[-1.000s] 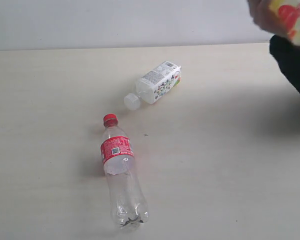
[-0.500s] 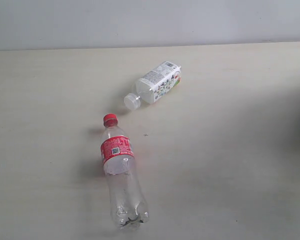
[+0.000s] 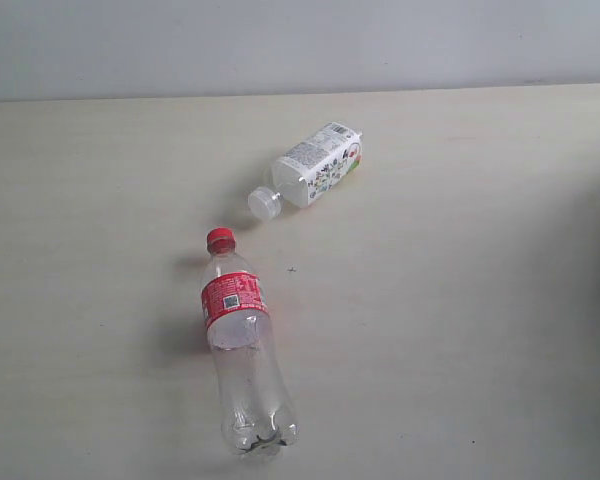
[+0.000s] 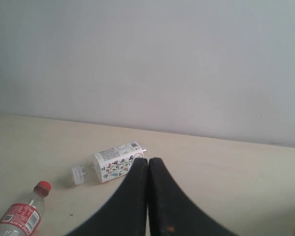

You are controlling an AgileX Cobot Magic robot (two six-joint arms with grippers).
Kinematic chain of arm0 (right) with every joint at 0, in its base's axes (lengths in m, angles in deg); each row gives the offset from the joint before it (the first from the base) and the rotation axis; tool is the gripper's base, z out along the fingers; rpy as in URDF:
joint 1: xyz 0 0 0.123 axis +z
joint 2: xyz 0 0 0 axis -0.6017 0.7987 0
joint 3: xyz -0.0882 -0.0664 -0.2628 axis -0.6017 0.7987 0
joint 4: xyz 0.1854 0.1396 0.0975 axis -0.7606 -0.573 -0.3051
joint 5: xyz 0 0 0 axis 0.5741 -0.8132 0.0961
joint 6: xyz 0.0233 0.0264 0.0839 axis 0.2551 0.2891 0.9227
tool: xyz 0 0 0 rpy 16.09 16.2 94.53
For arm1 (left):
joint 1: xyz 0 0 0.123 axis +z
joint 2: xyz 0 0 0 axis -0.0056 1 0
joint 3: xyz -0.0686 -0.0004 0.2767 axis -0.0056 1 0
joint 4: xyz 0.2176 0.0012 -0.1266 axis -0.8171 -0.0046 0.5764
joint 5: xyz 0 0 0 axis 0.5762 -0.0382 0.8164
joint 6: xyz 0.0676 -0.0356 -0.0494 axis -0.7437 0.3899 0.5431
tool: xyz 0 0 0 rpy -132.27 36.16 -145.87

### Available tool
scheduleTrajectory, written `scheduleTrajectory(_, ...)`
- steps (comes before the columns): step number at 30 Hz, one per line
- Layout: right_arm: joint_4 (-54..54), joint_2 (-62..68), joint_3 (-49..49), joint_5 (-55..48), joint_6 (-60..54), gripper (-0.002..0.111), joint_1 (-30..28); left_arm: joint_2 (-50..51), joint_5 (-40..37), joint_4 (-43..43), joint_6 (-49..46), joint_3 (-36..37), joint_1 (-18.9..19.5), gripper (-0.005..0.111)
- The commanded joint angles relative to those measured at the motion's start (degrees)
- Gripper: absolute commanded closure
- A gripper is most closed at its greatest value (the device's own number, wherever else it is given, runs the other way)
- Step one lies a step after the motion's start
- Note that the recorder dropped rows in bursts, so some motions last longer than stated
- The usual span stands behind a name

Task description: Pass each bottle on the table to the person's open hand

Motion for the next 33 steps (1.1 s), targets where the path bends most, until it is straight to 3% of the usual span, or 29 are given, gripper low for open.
scheduleTrajectory(1, 0.00, -0.22, 0.13, -0.23, -0.48, 0.108, -0.17, -0.36, 0.16, -0.05, -0.09, 0.17, -0.01, 0.107)
scheduleTrajectory(33, -1.55, -0.22, 0.13, 0.34, -0.48, 0.108, -0.17, -0.36, 0.16, -0.05, -0.09, 0.17, -0.01, 0.107)
